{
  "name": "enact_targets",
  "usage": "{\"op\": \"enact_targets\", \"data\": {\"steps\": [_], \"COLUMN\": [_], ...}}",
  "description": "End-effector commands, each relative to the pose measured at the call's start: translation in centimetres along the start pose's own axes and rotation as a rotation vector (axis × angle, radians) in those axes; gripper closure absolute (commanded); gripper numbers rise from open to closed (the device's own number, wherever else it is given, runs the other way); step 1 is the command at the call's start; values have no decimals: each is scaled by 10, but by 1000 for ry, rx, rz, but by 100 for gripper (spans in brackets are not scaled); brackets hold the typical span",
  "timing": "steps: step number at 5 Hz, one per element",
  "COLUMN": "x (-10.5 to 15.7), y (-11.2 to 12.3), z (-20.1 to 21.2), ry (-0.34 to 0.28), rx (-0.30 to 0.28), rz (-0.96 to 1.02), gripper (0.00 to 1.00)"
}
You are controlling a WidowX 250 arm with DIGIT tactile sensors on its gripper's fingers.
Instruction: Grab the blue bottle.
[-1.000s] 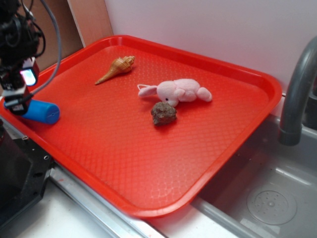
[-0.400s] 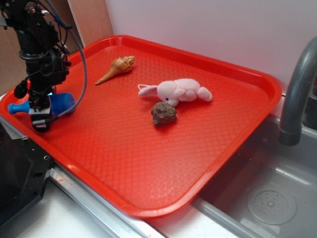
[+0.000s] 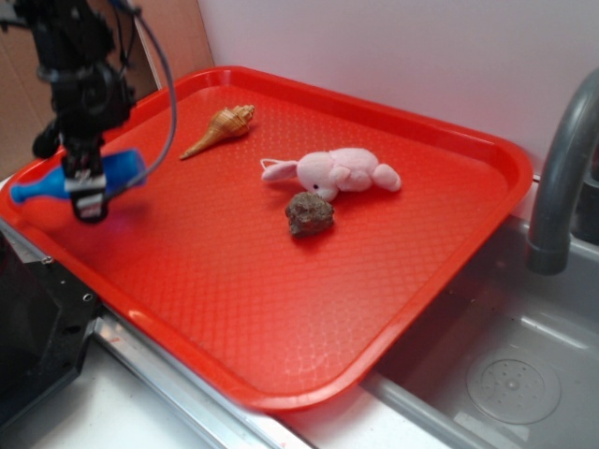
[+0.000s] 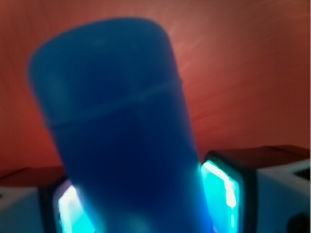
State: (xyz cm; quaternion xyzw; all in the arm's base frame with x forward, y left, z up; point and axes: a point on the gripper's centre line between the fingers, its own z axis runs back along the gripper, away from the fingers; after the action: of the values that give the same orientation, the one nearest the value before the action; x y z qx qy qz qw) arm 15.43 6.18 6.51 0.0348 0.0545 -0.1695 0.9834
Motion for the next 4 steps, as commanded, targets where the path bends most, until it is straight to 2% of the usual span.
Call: {"op": "enact_targets", "data": {"steps": [1, 2, 3, 4], "x": [34, 47, 60, 61], "y": [-23, -23, -19, -10], "z": [118, 141, 140, 126], "ry": [-107, -124, -120, -196], "rx": [0, -65, -22, -85], "rz": [282, 356, 491, 716], "gripper": [100, 100, 100, 100]}}
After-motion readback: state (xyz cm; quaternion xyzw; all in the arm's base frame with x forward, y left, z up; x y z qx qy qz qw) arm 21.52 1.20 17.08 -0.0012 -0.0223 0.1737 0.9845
